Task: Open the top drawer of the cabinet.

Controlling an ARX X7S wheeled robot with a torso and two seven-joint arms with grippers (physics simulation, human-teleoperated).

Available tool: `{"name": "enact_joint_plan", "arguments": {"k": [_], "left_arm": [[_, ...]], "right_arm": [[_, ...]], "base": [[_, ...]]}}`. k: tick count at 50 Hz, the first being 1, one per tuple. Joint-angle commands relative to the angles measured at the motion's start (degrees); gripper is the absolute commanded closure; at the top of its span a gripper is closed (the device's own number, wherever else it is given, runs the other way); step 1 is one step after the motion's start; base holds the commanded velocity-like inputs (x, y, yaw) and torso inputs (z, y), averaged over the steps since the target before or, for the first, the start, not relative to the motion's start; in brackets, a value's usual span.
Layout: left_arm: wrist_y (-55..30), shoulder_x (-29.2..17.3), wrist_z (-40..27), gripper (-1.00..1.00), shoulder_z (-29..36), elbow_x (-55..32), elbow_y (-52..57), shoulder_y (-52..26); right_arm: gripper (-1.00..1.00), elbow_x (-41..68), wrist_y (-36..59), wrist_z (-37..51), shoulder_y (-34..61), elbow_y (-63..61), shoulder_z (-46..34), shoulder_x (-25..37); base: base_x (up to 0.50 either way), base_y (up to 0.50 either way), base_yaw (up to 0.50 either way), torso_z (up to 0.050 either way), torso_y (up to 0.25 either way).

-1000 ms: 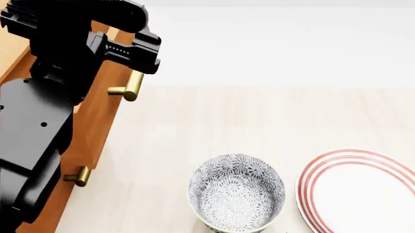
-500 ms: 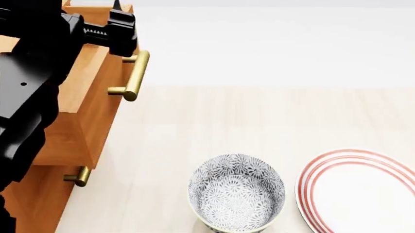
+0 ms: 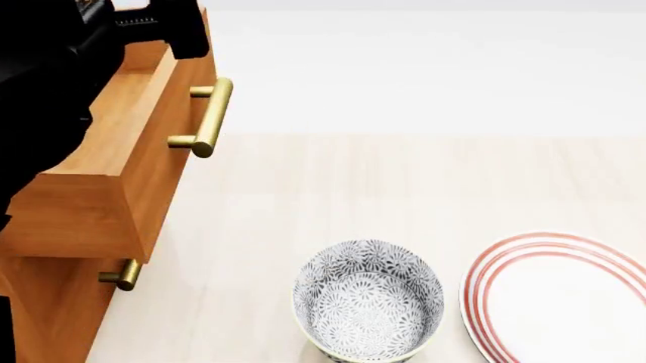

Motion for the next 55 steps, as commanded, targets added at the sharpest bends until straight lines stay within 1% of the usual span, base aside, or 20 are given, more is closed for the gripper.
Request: {"name": "enact_joint_plan", "arguments": {"k": [1, 4, 12, 17, 22, 24, 32, 38, 44, 52, 55], "left_arm": [[1.12, 0.93, -5.35, -1.00, -5.20, -7.88, -3.69, -1.77], [1.52, 0.79, -7.10, -1.00, -5.52, -8.84, -4.18, -2.16], [1.61, 0.96, -12.55, -1.00, -8.97, -13.73, -6.93, -3.15], [2.38, 0.92, -14.98, -1.00, -8.81, -15.28, -7.76, -3.58], [1.60, 0.98, -18.84, -1.00, -9.45, -18.35, -9.48, -4.73], [-0.29, 1.02, -21.14, -1.00, -9.71, -19.71, -11.02, -5.50], [-0.81, 0.62, -24.52, -1.00, -8.75, -21.72, -13.94, -6.90], [-3.96, 0.39, -30.37, -1.00, -5.65, -19.85, -19.21, -9.66], [-4.54, 0.44, -31.59, -1.00, -7.61, -22.70, -21.92, -10.60], [-6.14, 0.53, -31.24, -1.00, -5.08, -24.03, -22.99, -11.96], [-6.58, 0.84, -31.40, -1.00, -5.21, -25.75, -22.52, -11.88]], "right_arm": [[-1.00, -0.66, 0.48, -0.98, 0.13, -0.27, 1.13, -0.83], [-1.00, -0.59, 0.67, -0.84, 0.22, -0.32, 1.13, -0.82], [-1.00, -0.29, 0.80, -0.65, 0.47, -0.07, 1.25, -0.85], [-1.00, -0.22, 0.51, -0.68, 0.68, 0.54, 1.30, -0.97], [-1.00, -0.09, 0.74, -0.52, 0.64, 0.23, 1.25, -0.87], [-1.00, -0.05, 0.84, -0.48, 0.56, 0.04, 1.19, -0.78], [-1.00, -0.08, 0.77, -0.47, 0.47, 0.09, 0.96, -0.73], [-1.00, -0.10, 0.53, -0.51, 0.50, 0.33, 0.85, -0.74], [-1.00, -0.02, 0.78, -0.39, 0.35, -0.07, 0.70, -0.55], [-1.00, -0.10, 0.58, -0.36, 0.27, 0.01, 0.51, -0.52], [-1.00, -0.11, 0.58, -0.33, 0.22, -0.07, 0.45, -0.49]], "base": [[0.00, 0.00, 0.00, 0.000, 0.000], [0.00, 0.00, 0.00, 0.000, 0.000], [0.00, 0.00, 0.00, 0.000, 0.000], [0.00, 0.00, 0.00, 0.000, 0.000], [0.00, 0.00, 0.00, 0.000, 0.000], [0.00, 0.00, 0.00, 0.000, 0.000], [0.00, 0.00, 0.00, 0.000, 0.000], [0.00, 0.00, 0.00, 0.000, 0.000], [0.00, 0.00, 0.00, 0.000, 0.000], [0.00, 0.00, 0.00, 0.000, 0.000], [0.00, 0.00, 0.00, 0.000, 0.000]]}}
